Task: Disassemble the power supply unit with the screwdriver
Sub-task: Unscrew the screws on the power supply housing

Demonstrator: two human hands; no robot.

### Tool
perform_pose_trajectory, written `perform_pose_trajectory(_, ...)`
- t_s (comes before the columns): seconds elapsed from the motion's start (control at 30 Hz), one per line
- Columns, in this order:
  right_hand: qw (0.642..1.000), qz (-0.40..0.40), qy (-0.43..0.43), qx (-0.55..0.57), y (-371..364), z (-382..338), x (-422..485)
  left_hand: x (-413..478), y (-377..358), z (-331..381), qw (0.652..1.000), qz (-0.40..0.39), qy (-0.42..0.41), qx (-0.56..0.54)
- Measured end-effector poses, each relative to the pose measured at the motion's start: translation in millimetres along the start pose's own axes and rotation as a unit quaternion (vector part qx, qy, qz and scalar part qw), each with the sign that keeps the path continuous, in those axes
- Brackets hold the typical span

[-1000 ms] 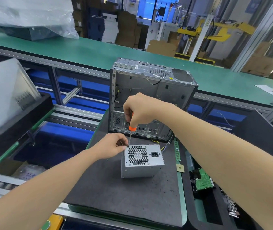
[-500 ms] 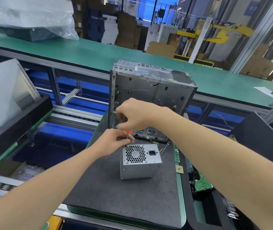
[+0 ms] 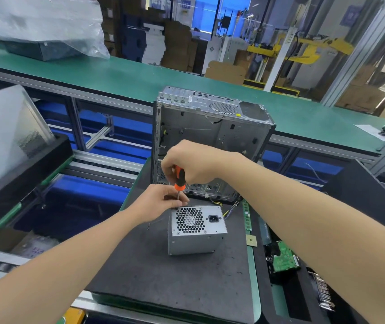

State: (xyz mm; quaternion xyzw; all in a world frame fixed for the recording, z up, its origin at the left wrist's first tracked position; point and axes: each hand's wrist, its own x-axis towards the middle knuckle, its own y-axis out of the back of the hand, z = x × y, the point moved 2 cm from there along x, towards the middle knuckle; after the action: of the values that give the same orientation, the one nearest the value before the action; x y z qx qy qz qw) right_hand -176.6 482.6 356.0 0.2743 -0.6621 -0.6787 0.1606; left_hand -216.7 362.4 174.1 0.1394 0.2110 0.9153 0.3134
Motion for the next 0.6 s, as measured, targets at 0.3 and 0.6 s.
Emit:
perform_pose_trajectory(0.3, 0.976, 0.116, -0.165, -0.087, -13, 2, 9, 3, -3, 2, 1.0, 0.007, -0.005, 0.011)
perform_pose_trajectory(0.6, 0.992, 0.047, -0.118, 0.004, -7, 3, 6, -3, 1, -1, 0.977, -0.008, -0.027, 0.209)
